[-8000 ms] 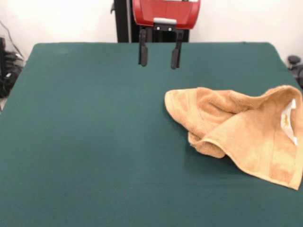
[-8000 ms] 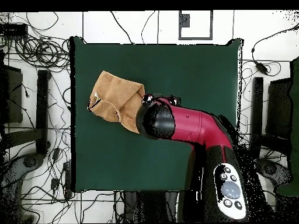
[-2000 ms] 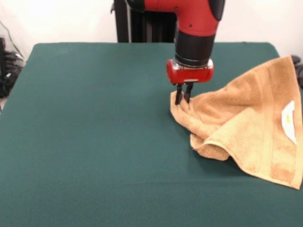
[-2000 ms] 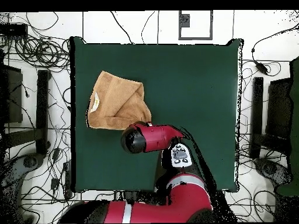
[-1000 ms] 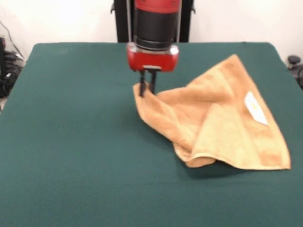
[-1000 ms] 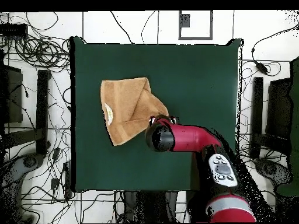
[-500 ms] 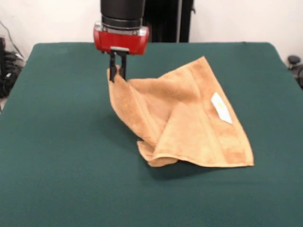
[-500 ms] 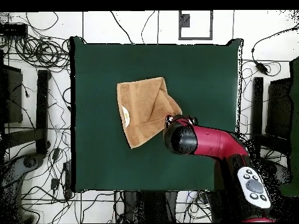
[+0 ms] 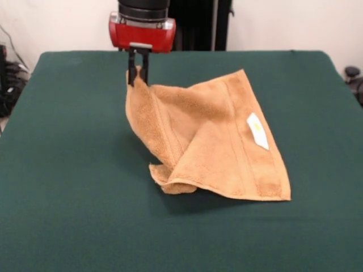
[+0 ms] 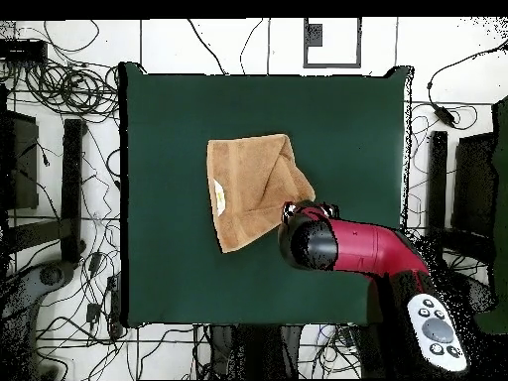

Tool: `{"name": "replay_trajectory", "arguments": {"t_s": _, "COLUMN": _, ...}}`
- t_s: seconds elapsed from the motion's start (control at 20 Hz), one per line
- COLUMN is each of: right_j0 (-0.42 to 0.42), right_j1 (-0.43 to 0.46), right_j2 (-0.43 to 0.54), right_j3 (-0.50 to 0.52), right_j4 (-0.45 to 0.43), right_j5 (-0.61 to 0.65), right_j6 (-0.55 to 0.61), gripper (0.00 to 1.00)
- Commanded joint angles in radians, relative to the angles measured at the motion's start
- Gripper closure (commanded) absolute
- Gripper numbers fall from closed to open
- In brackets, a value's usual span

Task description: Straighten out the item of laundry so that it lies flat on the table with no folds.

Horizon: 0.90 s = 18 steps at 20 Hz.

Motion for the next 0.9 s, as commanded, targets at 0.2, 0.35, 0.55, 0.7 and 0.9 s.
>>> {"name": "replay_trajectory", "arguments": {"t_s": 0.2, "right_j0": 0.041, "right_j1": -0.027, "right_j2": 0.070, "right_j3": 0.176, "right_j4": -0.066, "right_j5": -0.048, "right_j6": 0.057, "gripper": 1.00}}
{"name": "replay_trajectory", "arguments": {"t_s": 0.35, "right_j0": 0.040, "right_j1": -0.035, "right_j2": 0.065, "right_j3": 0.202, "right_j4": -0.073, "right_j5": -0.068, "right_j6": 0.070, "gripper": 1.00}}
{"name": "replay_trajectory", "arguments": {"t_s": 0.55, "right_j0": 0.051, "right_j1": -0.050, "right_j2": 0.044, "right_j3": 0.234, "right_j4": -0.089, "right_j5": -0.099, "right_j6": 0.095, "gripper": 1.00}}
{"name": "replay_trajectory", "arguments": {"t_s": 0.7, "right_j0": 0.049, "right_j1": -0.025, "right_j2": 0.041, "right_j3": 0.238, "right_j4": -0.100, "right_j5": -0.136, "right_j6": 0.105, "gripper": 1.00}}
{"name": "replay_trajectory", "arguments": {"t_s": 0.9, "right_j0": 0.054, "right_j1": -0.016, "right_j2": 0.033, "right_j3": 0.246, "right_j4": -0.103, "right_j5": -0.160, "right_j6": 0.116, "gripper": 1.00}}
